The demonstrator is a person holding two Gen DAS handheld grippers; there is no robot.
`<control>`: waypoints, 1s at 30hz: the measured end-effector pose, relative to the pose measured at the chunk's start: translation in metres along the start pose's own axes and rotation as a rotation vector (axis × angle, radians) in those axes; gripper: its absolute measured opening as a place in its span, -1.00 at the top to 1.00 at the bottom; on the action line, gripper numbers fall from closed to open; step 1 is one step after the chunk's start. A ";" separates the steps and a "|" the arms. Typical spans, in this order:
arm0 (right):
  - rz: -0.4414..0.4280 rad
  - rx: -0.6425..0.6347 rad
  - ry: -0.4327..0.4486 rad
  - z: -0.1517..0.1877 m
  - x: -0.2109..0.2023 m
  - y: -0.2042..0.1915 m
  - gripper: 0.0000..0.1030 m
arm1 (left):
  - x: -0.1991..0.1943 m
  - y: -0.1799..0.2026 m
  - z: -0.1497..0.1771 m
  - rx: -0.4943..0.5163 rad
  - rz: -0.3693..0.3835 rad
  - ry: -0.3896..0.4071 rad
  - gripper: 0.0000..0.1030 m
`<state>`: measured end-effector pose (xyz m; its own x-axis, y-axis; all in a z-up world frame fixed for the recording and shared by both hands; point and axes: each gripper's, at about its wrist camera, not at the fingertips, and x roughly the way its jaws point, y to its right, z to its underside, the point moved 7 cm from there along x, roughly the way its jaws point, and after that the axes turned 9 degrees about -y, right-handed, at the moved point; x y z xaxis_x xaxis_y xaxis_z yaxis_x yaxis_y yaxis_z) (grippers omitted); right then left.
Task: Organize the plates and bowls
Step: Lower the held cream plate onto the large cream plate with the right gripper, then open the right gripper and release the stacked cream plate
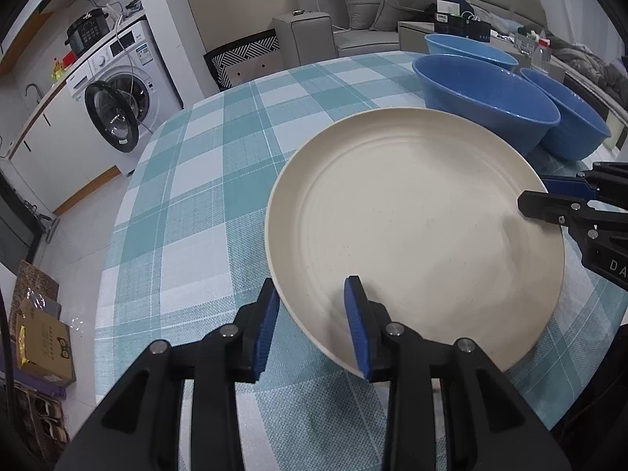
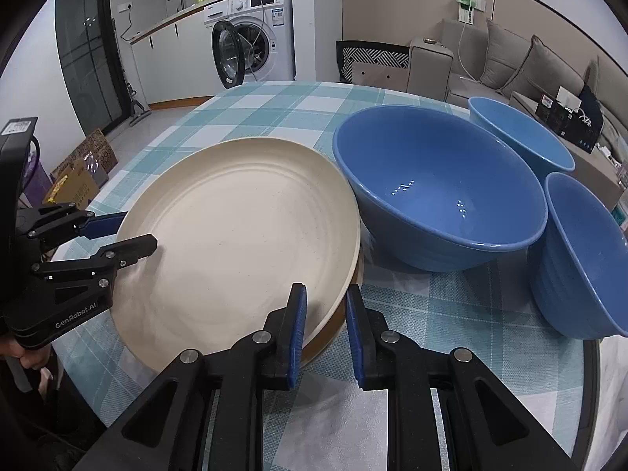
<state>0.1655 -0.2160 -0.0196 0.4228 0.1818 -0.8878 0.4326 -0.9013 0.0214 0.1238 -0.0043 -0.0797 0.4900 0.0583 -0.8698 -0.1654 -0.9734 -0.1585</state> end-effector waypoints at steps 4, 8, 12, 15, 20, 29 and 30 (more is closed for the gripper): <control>0.012 -0.005 0.000 0.001 0.001 0.000 0.60 | 0.002 0.002 0.001 0.009 0.001 -0.008 0.32; 0.037 -0.012 -0.003 0.003 0.004 0.001 0.59 | 0.005 0.006 0.003 0.033 -0.014 -0.016 0.28; 0.051 -0.020 -0.003 0.004 0.006 0.001 0.58 | 0.006 0.010 0.003 0.054 -0.037 -0.013 0.24; 0.060 -0.024 -0.005 0.005 0.008 0.001 0.57 | 0.007 0.011 0.004 0.062 -0.042 -0.011 0.20; 0.061 -0.032 -0.011 0.006 0.010 -0.001 0.49 | 0.007 0.012 0.004 0.066 -0.040 -0.011 0.17; -0.002 -0.033 -0.003 0.005 0.006 -0.004 0.14 | 0.004 0.012 0.003 0.043 0.039 -0.013 -0.06; -0.006 -0.034 0.003 0.005 0.005 -0.004 0.09 | 0.004 0.012 0.003 0.041 0.044 -0.014 -0.06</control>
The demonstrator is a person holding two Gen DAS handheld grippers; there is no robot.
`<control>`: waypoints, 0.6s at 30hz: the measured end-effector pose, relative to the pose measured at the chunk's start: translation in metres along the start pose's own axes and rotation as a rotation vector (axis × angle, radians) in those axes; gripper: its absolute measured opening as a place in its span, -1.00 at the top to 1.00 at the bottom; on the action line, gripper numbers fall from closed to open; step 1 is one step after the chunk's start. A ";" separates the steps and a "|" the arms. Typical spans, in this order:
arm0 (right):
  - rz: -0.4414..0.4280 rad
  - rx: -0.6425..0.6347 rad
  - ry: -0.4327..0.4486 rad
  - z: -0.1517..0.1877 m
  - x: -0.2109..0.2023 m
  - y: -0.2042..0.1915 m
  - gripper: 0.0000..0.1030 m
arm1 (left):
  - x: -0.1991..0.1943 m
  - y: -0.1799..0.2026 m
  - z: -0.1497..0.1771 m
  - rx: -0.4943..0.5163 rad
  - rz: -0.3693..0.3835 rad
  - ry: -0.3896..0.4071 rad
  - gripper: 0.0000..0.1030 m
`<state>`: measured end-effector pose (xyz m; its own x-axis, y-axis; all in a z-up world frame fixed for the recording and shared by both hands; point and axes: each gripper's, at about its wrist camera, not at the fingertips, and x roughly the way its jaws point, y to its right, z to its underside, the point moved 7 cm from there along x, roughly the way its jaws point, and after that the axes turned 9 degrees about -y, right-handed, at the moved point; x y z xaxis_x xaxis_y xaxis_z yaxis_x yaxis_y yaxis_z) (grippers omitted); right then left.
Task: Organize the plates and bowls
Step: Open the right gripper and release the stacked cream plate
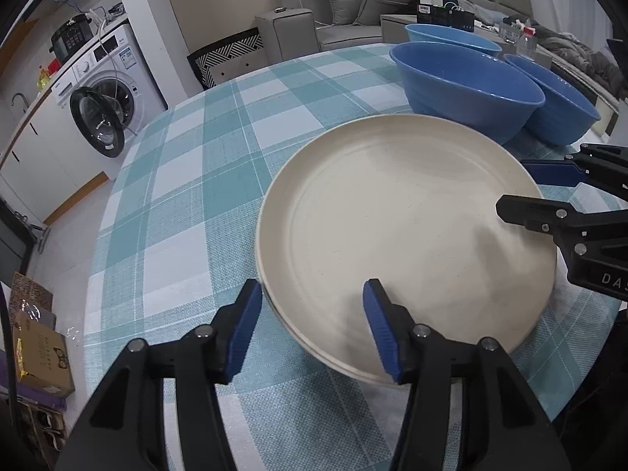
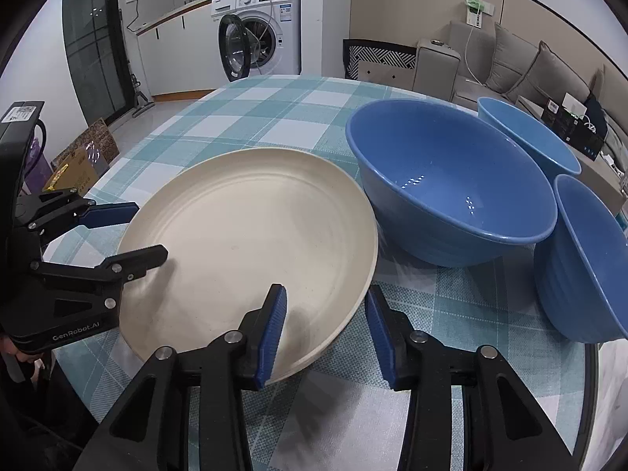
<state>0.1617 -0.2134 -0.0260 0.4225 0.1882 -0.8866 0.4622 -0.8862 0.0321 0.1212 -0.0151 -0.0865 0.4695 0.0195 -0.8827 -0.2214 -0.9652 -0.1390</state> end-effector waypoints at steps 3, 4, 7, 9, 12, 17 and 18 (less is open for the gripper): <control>-0.012 -0.003 0.013 -0.001 -0.005 -0.001 0.03 | 0.001 -0.001 0.000 -0.014 0.019 -0.005 -0.09; -0.011 -0.006 0.015 -0.001 -0.006 -0.002 0.01 | 0.000 -0.002 0.000 -0.019 0.027 -0.007 -0.09; -0.016 -0.003 0.020 -0.001 -0.007 -0.002 -0.21 | -0.001 -0.003 -0.001 -0.029 0.042 -0.002 -0.26; -0.018 -0.005 0.029 -0.001 -0.008 -0.002 -0.40 | -0.004 -0.005 -0.002 -0.038 0.045 0.010 -0.57; -0.030 -0.003 0.038 -0.002 -0.012 -0.002 -0.51 | -0.012 -0.006 -0.004 -0.043 0.058 0.040 -0.73; -0.061 0.011 0.063 -0.005 -0.021 -0.002 -0.77 | -0.023 -0.013 -0.007 -0.077 0.098 0.073 -0.80; -0.076 0.013 0.069 -0.005 -0.023 -0.002 -0.81 | -0.025 -0.015 -0.008 -0.087 0.107 0.080 -0.82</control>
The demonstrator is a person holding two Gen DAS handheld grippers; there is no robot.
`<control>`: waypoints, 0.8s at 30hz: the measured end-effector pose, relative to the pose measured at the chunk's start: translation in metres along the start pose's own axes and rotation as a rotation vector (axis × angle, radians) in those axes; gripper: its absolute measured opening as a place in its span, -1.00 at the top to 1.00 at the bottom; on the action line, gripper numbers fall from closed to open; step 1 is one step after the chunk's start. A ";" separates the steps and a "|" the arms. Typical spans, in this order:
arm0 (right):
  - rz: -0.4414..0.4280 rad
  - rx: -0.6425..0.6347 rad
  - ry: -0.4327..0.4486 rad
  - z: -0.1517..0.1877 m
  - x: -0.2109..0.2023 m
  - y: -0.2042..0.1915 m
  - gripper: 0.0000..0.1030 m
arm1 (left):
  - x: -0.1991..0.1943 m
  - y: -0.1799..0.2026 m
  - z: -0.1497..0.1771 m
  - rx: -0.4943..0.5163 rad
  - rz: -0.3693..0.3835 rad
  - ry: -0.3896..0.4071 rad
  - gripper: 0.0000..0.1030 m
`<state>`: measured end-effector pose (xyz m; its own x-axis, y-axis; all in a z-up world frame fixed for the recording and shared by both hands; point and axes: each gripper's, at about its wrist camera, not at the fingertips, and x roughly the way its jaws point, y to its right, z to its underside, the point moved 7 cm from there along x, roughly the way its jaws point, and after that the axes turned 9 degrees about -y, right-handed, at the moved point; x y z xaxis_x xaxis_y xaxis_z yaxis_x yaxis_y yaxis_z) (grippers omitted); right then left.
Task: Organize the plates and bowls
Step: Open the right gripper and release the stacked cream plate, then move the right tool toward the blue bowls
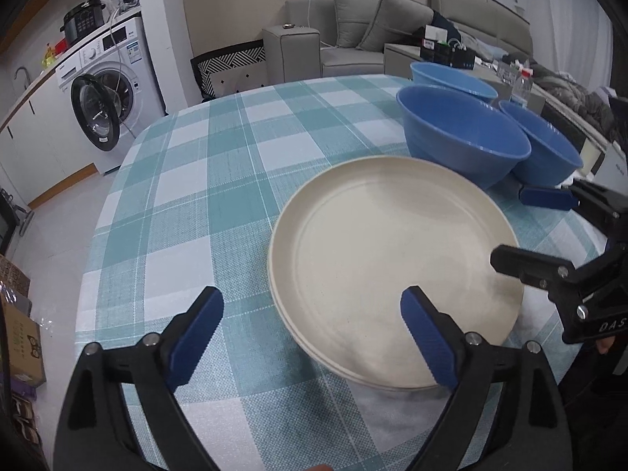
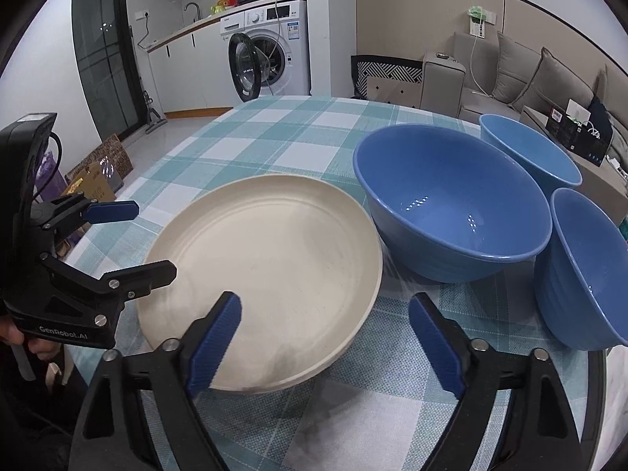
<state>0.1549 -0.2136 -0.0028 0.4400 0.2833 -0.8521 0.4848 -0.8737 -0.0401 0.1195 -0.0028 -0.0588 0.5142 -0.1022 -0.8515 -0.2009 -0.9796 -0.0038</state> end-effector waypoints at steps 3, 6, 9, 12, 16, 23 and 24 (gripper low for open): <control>-0.022 0.000 0.013 -0.001 -0.006 -0.002 -0.95 | -0.015 -0.008 -0.007 -0.053 0.010 0.070 -1.00; -0.037 0.000 0.030 -0.003 -0.016 -0.004 -0.98 | -0.029 -0.013 -0.012 -0.087 0.055 0.106 -1.00; -0.078 -0.001 0.052 -0.006 -0.029 -0.008 -0.98 | -0.039 -0.013 -0.014 -0.093 0.065 0.129 -1.00; -0.069 -0.028 0.080 -0.010 -0.044 -0.012 -0.99 | -0.043 -0.012 -0.018 -0.087 0.053 0.136 -1.00; -0.038 -0.036 0.117 -0.018 -0.066 -0.010 -0.99 | -0.051 -0.008 -0.026 -0.086 0.077 0.154 -1.00; 0.017 -0.008 0.195 -0.036 -0.110 0.014 -0.99 | -0.059 0.007 -0.044 -0.070 0.098 0.167 -1.00; 0.031 -0.001 0.206 -0.038 -0.116 0.020 -0.99 | -0.060 0.010 -0.047 -0.064 0.103 0.168 -1.00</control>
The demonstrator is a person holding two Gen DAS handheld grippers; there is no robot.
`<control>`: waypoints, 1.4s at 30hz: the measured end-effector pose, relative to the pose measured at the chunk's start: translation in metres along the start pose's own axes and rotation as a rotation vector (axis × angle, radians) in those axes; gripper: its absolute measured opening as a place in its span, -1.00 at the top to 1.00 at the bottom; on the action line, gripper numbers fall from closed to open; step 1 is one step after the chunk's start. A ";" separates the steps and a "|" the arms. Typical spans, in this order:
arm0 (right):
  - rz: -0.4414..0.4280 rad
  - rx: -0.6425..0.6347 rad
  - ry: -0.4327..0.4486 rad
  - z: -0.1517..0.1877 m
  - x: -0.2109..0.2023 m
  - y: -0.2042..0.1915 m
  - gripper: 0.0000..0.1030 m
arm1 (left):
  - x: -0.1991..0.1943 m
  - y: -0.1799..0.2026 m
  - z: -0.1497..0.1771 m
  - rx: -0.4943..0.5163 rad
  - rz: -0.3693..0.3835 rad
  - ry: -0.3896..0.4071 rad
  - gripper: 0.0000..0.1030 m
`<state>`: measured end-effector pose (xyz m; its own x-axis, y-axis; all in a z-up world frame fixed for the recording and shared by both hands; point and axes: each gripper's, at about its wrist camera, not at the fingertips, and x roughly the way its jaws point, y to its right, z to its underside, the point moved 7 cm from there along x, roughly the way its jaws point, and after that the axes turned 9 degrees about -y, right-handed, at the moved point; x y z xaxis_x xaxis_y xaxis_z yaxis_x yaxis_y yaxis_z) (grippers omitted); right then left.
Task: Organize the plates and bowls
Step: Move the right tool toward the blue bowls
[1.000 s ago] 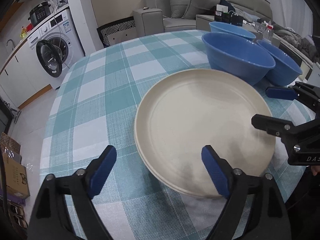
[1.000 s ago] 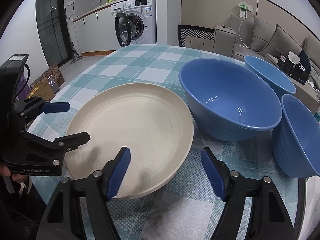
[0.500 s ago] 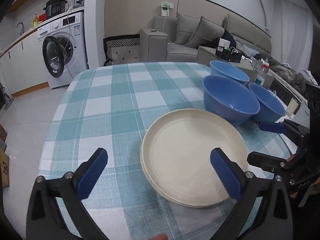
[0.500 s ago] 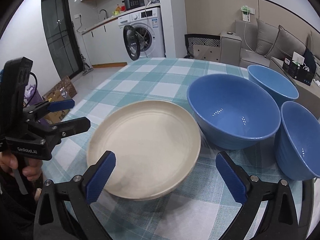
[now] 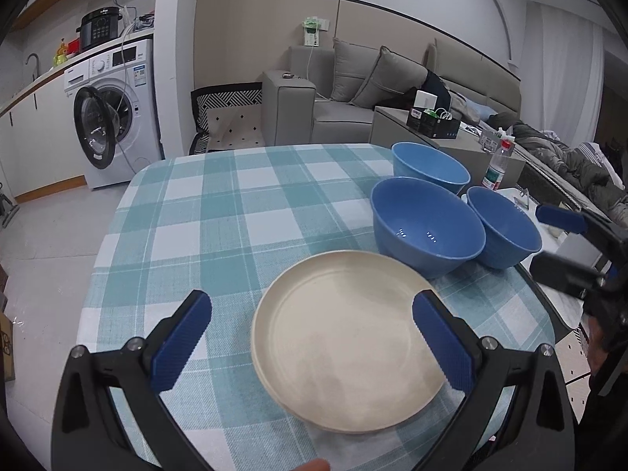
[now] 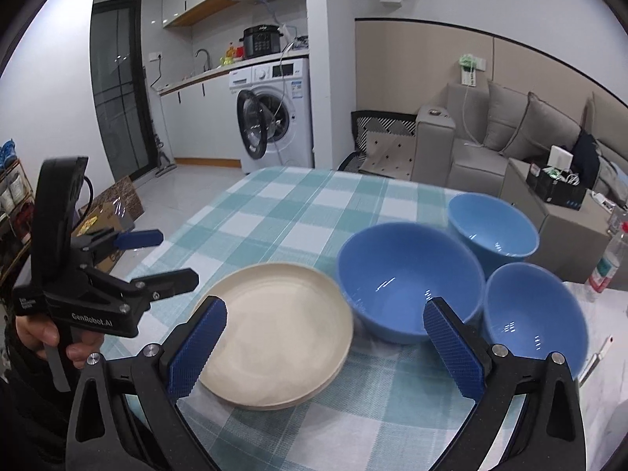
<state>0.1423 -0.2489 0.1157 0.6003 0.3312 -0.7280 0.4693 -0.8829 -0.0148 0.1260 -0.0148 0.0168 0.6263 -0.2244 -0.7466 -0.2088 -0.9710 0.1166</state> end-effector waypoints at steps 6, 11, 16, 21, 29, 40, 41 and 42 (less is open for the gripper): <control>0.056 0.030 0.028 -0.015 -0.020 0.033 -0.99 | -0.002 0.014 -0.027 0.031 0.000 0.028 -1.00; 0.082 0.059 0.049 -0.024 -0.032 0.058 -0.99 | -0.005 0.027 -0.051 0.064 -0.019 0.052 -1.00; 0.111 0.083 0.072 -0.032 -0.045 0.083 -0.99 | 0.000 0.038 -0.071 0.082 -0.023 0.054 -1.00; 0.129 0.125 0.074 -0.036 -0.052 0.112 -0.99 | 0.011 0.046 -0.090 0.082 -0.022 0.053 -1.00; 0.152 0.207 0.076 -0.045 -0.058 0.160 -0.99 | 0.033 0.063 -0.119 0.095 -0.022 0.032 -1.00; 0.214 0.260 0.076 -0.064 -0.060 0.217 -0.99 | 0.047 0.086 -0.168 0.106 -0.005 0.059 -1.00; 0.211 0.268 0.071 -0.066 -0.058 0.224 -0.99 | 0.051 0.087 -0.171 0.103 -0.008 0.055 -1.00; 0.210 0.278 0.065 -0.067 -0.055 0.232 -0.99 | 0.054 0.089 -0.174 0.102 -0.009 0.050 -1.00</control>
<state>0.2615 -0.4497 0.1985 0.7093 0.1452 -0.6898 0.1418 -0.9879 -0.0621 0.2720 -0.1279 0.1005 0.6645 -0.2218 -0.7136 -0.2770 -0.9600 0.0405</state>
